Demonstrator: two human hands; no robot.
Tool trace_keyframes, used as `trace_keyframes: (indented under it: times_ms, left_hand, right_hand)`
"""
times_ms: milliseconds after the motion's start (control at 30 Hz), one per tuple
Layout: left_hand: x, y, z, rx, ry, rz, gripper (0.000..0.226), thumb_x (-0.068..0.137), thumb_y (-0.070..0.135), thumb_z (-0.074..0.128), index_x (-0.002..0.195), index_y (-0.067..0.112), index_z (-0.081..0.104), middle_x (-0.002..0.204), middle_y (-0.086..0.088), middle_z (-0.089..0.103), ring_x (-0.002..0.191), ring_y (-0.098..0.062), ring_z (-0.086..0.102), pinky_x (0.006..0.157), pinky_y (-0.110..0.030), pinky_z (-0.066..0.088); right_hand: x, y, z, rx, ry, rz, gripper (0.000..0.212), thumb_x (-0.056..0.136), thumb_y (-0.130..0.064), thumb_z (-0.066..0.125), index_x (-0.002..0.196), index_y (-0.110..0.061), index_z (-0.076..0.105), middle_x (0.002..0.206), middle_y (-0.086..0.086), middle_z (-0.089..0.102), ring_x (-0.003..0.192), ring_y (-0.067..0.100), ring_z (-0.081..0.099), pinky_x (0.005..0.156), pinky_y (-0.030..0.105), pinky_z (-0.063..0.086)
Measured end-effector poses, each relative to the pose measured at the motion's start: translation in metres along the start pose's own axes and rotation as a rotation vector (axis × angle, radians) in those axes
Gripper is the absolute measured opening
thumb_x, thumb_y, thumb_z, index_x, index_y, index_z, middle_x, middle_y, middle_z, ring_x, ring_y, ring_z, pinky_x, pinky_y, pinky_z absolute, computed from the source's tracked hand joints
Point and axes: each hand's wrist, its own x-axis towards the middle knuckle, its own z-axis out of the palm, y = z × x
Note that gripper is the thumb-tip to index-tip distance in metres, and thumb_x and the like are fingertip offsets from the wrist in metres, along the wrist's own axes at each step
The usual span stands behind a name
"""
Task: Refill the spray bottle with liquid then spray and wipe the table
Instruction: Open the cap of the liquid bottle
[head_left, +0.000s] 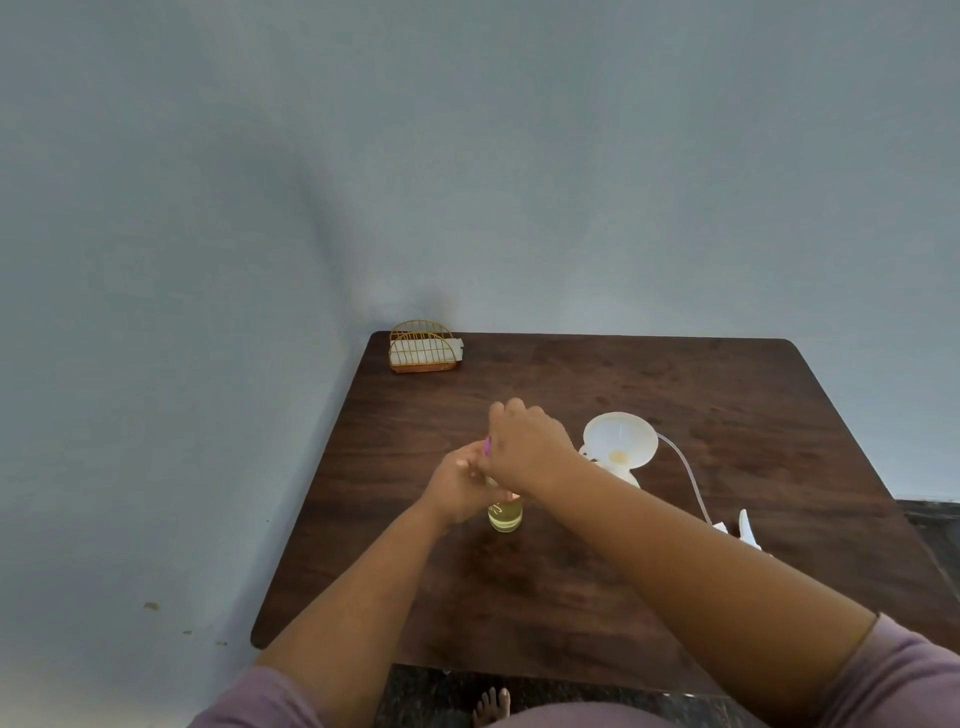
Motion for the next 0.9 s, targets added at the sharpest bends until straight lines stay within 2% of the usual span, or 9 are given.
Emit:
trace_keyframes:
  times_ms: [100,267,367,433,533,600,667,767,900]
  left_hand:
    - [0.0,0.0,0.001,-0.026,-0.01,-0.033,0.042,0.072,0.0,0.081,0.101,0.023,0.06,0.09,0.015,0.064,0.083,-0.001,0.061,0.066,-0.006,0.047]
    - [0.0,-0.001,0.001,-0.067,-0.025,-0.062,0.048,0.074,0.002,0.081,0.118,0.006,0.062,0.098,0.006,0.067,0.085,0.003,0.063,0.067,-0.005,0.047]
    - [0.0,-0.001,0.0,-0.073,-0.018,-0.065,0.046,0.074,0.004,0.081,0.115,0.01,0.063,0.096,0.009,0.067,0.083,0.006,0.062,0.069,-0.006,0.047]
    - [0.0,-0.002,0.0,-0.05,-0.01,-0.055,0.045,0.073,0.006,0.082,0.114,0.013,0.064,0.096,0.01,0.069,0.084,0.006,0.064,0.073,-0.012,0.047]
    - [-0.001,-0.001,0.0,-0.057,0.003,-0.058,0.043,0.073,0.0,0.081,0.111,0.01,0.064,0.093,0.008,0.07,0.083,0.003,0.067,0.068,-0.009,0.048]
    - [-0.001,-0.001,0.001,-0.034,0.014,-0.049,0.043,0.072,0.0,0.081,0.11,0.012,0.064,0.094,0.007,0.07,0.087,-0.005,0.066,0.067,-0.007,0.048]
    - [-0.001,0.001,0.001,-0.041,0.01,-0.059,0.042,0.073,0.0,0.08,0.109,0.012,0.063,0.092,0.01,0.067,0.084,0.0,0.063,0.065,-0.005,0.047]
    - [0.001,0.001,0.001,0.0,-0.01,-0.051,0.04,0.074,0.006,0.081,0.11,0.012,0.064,0.091,0.012,0.065,0.086,-0.001,0.062,0.066,-0.002,0.045]
    - [0.003,-0.003,0.003,0.04,0.031,-0.072,0.045,0.073,0.009,0.082,0.113,0.011,0.063,0.098,0.005,0.066,0.095,-0.01,0.062,0.071,-0.006,0.047]
  right_hand:
    - [0.003,0.003,-0.003,0.013,-0.13,-0.009,0.037,0.091,-0.031,0.059,0.121,-0.013,0.045,0.116,0.009,0.056,0.093,0.022,0.055,0.072,0.032,0.044]
    - [0.009,0.013,-0.016,-0.051,-0.272,-0.245,0.06,0.079,-0.004,0.07,0.128,-0.029,0.043,0.124,0.005,0.036,0.113,0.027,0.042,0.089,0.039,0.049]
    - [0.007,0.013,-0.017,0.087,-0.263,-0.257,0.063,0.079,-0.009,0.071,0.128,-0.034,0.04,0.13,0.002,0.032,0.117,0.024,0.037,0.093,0.042,0.049]
    - [0.005,0.009,-0.015,0.133,-0.154,-0.199,0.053,0.084,-0.026,0.068,0.129,-0.028,0.04,0.129,0.004,0.036,0.115,0.025,0.042,0.091,0.039,0.049]
    - [0.001,0.003,-0.01,0.052,0.015,-0.024,0.039,0.091,-0.039,0.057,0.12,-0.014,0.048,0.107,0.006,0.05,0.097,0.024,0.055,0.072,0.031,0.042]
    - [0.0,0.0,-0.008,0.084,-0.039,0.024,0.035,0.092,-0.037,0.056,0.116,-0.012,0.053,0.096,0.002,0.054,0.085,0.019,0.055,0.069,0.03,0.042]
    - [0.0,0.0,-0.011,0.032,-0.126,-0.067,0.034,0.092,-0.028,0.058,0.121,-0.014,0.05,0.109,0.004,0.055,0.095,0.022,0.055,0.075,0.032,0.047]
    - [0.001,0.002,-0.02,-0.149,-0.234,-0.263,0.049,0.084,-0.013,0.066,0.128,-0.027,0.048,0.128,0.007,0.038,0.117,0.027,0.041,0.092,0.041,0.045]
    - [-0.002,0.0,-0.019,-0.2,-0.141,-0.31,0.06,0.078,-0.021,0.071,0.13,-0.031,0.044,0.141,0.007,0.026,0.126,0.03,0.03,0.099,0.047,0.04]
